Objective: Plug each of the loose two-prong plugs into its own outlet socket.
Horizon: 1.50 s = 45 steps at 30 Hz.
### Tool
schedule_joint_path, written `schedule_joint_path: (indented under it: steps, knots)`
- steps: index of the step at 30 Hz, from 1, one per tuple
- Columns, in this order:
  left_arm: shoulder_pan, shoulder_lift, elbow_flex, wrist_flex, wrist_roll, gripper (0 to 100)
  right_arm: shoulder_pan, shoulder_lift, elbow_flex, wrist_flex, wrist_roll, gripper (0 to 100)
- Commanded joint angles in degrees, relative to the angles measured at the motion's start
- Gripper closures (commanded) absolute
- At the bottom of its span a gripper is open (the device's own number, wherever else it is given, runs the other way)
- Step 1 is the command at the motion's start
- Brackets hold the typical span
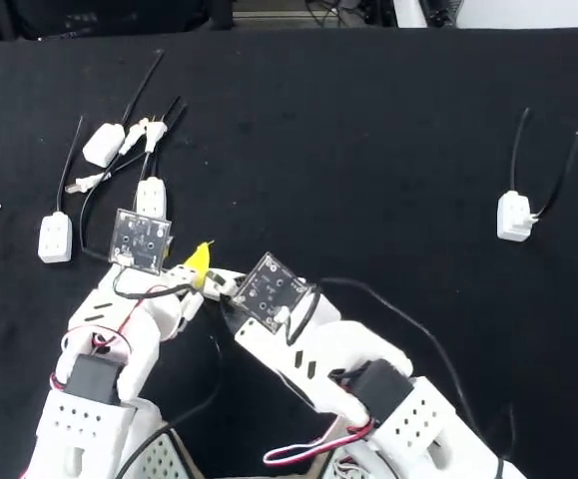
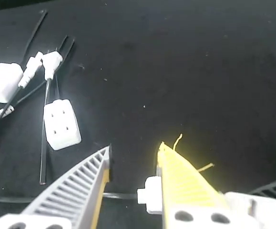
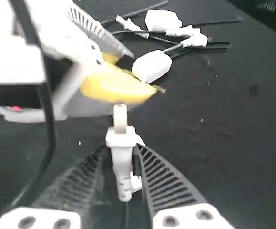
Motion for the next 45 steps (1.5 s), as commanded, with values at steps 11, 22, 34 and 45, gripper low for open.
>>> schedule_joint_path:
  steps: [11, 22, 34, 45]
  knots:
    - [0.31, -0.62, -7.43, -1.49, 0.35, 83, -2.73, -0.66, -2.77, 3.25, 5.63, 98.8]
    - [9.54, -0.09, -5.58, 1.58, 1.32, 83, -2.99, -1.19, -3.03, 2.81, 5.54, 98.8]
    - [2.77, -0.18, 1.45, -4.4, -2.2, 83, -2.81, -1.19, -12.09, 11.08, 7.21, 98.8]
    - [2.95, -0.18, 3.12, -4.4, -2.2, 83, -2.81, -1.1, -17.45, 15.65, 8.0, 98.8]
